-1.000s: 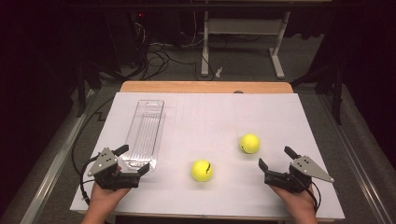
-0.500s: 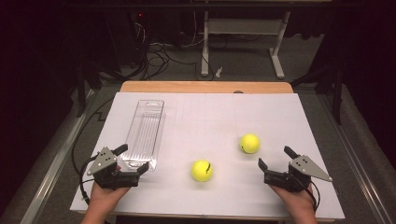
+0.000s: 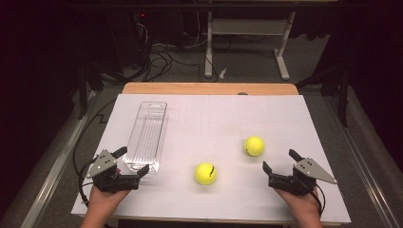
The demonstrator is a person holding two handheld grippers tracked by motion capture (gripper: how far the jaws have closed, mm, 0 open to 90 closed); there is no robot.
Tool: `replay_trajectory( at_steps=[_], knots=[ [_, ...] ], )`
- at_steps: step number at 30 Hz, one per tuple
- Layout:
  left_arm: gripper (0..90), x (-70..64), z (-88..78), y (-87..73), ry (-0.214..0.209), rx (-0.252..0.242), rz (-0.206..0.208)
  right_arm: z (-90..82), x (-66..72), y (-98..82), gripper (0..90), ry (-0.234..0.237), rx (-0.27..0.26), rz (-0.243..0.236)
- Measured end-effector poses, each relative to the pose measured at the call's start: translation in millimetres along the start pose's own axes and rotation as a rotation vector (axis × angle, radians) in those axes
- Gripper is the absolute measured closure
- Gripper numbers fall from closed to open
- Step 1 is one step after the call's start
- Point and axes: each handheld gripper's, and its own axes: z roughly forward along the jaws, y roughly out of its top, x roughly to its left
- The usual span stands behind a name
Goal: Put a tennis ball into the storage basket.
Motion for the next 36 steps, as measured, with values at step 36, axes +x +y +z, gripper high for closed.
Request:
replay_trajectory(
  at_steps=[36],
  knots=[
    [0.2,19.1,-1.8,2.5,0.105,0.108,-0.044,-1.7,0.2,2.5,0.2,0.007,-0.007,0.007]
  ],
)
